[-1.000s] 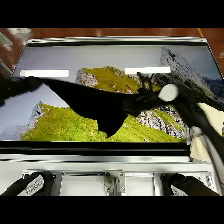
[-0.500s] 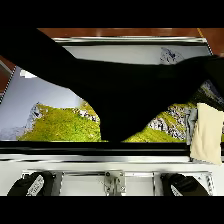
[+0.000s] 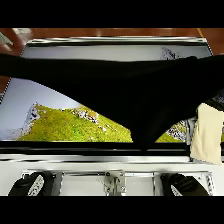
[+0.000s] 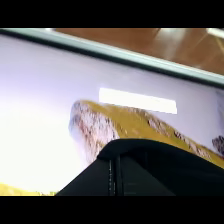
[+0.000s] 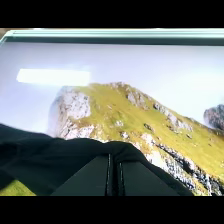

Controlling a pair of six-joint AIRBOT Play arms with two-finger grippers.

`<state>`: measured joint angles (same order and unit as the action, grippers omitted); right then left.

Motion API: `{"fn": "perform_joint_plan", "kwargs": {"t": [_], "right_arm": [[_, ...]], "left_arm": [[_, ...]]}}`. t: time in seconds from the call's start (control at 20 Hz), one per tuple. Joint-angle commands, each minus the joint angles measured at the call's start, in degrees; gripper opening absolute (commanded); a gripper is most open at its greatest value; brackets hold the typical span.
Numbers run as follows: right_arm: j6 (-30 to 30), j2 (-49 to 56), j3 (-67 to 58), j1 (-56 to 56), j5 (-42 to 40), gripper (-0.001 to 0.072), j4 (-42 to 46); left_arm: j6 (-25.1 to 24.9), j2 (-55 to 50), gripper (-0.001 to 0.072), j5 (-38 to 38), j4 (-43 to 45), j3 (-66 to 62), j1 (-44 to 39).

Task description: Fold the shirts.

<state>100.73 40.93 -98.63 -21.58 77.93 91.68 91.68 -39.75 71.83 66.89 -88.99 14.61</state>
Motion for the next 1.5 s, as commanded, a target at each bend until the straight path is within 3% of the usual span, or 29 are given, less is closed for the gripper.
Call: {"fn": "perform_joint_plan", "kwargs": {"t": [0.0, 0.1, 0.25, 0.45, 0.6, 0.75, 0.9, 1.0, 1.15, 1.45], "right_arm": [[-0.1, 0.7, -0.1, 0.0, -0.1, 0.0061, -1.4], [-2.8, 1.5, -0.1, 0.0, -1.1, 0.0060, -2.3], [-7.0, 1.6, -1.0, 0.0, -8.9, 0.0060, -4.6], [-6.9, 1.6, -7.9, 0.0, -12.1, 0.0060, -2.6], [-2.7, 1.6, -13.0, 0.0, -9.0, 0.0060, -1.1], [0.9, 2.2, -13.4, 0.0, 1.8, 0.0060, -1.6], [0.4, 4.8, -13.4, 0.0, 10.1, 0.0060, -1.8], [-1.6, 6.2, -13.4, 0.0, 11.5, 0.0060, -3.2], [-2.6, 6.3, -13.4, 0.0, 7.7, 0.0060, -4.3], [-2.4, 4.2, -13.4, 0.0, 5.6, 0.0060, -4.2]], "left_arm": [[1.7, 0.1, 0.0032, 9.7, 2.6, -0.1, 0.0], [1.6, 0.4, 0.0033, 9.7, 0.5, -0.2, 0.0], [1.7, 2.1, 0.0033, 0.5, -7.3, -3.1, 0.0], [3.2, 3.6, 0.0032, -7.3, -2.1, -12.2, 0.1], [3.2, 4.5, 0.0032, -1.7, 11.9, -15.1, 0.1], [4.0, 3.5, 0.0033, 15.8, 25.1, -12.5, 0.1], [2.5, 3.6, 0.0033, 20.6, 20.7, -7.3, 0.1], [2.5, 3.5, 0.0033, 20.3, 15.2, -6.5, 0.1], [2.5, 4.9, 0.0033, 16.8, 10.9, -7.0, 0.1], [2.5, 6.4, 0.0033, 17.3, 13.3, -9.4, 0.1]]}}
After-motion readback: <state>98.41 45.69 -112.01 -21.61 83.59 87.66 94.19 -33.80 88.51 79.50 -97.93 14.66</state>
